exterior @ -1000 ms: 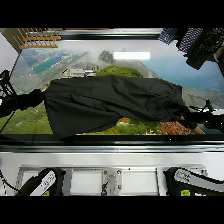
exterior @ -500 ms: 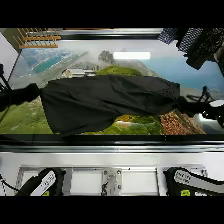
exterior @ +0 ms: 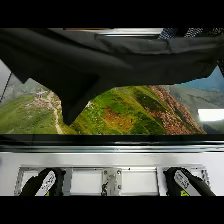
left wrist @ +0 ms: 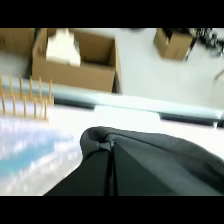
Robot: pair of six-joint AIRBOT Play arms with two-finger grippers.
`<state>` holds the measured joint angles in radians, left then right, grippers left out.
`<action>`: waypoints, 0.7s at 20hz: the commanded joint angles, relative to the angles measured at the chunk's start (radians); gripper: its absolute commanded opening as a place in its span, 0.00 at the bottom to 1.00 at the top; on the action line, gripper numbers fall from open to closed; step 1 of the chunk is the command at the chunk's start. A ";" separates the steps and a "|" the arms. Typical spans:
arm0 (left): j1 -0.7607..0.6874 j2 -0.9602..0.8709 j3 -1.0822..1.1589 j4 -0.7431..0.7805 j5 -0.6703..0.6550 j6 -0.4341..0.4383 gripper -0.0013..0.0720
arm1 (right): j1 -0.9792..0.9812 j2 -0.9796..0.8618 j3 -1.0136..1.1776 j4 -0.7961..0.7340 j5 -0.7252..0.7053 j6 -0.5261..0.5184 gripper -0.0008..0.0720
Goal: Fold the clothes and pants, and hang the long-sleeved shirts on hangers.
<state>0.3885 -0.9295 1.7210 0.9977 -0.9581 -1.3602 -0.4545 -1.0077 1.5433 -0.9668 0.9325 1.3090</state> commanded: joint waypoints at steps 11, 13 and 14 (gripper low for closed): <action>0.000 0.224 0.117 0.003 0.166 -0.021 0.02 | 0.000 0.279 0.064 -0.313 0.289 0.189 0.03; 0.000 0.143 0.117 -0.002 0.114 -0.063 0.02 | 0.001 0.248 0.062 -0.317 0.410 0.206 0.03; -0.001 0.089 0.117 -0.007 0.078 -0.080 0.02 | 0.001 0.217 0.061 -0.316 0.471 0.223 0.03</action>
<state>0.3885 -0.7570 1.8366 0.9977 -0.8242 -1.3922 -0.4545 -0.7582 1.6058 -1.2255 1.2243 1.4715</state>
